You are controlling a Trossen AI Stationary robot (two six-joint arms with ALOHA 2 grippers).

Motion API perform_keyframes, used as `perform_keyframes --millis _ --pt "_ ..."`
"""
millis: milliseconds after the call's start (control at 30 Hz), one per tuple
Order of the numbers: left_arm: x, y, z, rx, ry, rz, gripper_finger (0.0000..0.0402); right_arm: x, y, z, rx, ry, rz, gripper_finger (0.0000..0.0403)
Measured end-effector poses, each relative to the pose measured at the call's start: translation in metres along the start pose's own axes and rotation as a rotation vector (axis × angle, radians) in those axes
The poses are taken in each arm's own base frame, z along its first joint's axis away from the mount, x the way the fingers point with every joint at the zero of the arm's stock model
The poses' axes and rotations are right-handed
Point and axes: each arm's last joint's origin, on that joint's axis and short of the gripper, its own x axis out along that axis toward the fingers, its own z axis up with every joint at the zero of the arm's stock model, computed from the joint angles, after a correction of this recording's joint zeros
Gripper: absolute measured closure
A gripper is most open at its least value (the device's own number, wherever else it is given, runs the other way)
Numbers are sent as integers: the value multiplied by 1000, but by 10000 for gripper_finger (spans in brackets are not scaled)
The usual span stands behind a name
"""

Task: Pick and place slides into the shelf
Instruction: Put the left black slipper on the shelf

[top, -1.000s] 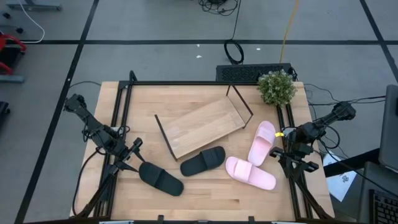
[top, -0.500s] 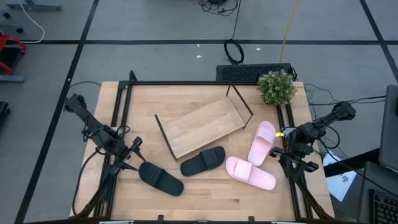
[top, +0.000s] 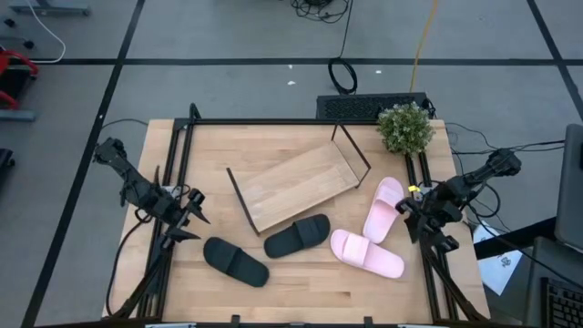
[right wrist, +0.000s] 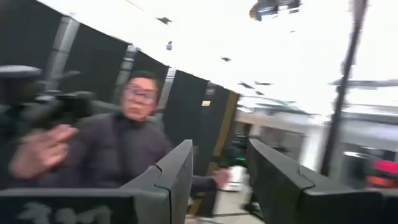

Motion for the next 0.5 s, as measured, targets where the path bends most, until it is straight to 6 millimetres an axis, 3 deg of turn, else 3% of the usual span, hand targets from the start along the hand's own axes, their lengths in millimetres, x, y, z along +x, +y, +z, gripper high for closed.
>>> perform_keyframes --millis 267,500 --pt "0 0 1 -24 -12 6 185 0 -2 0 -122 6 -60 259" --pt "0 1 4 -37 -36 27 185 0 -2 1 -124 1 -61 259"
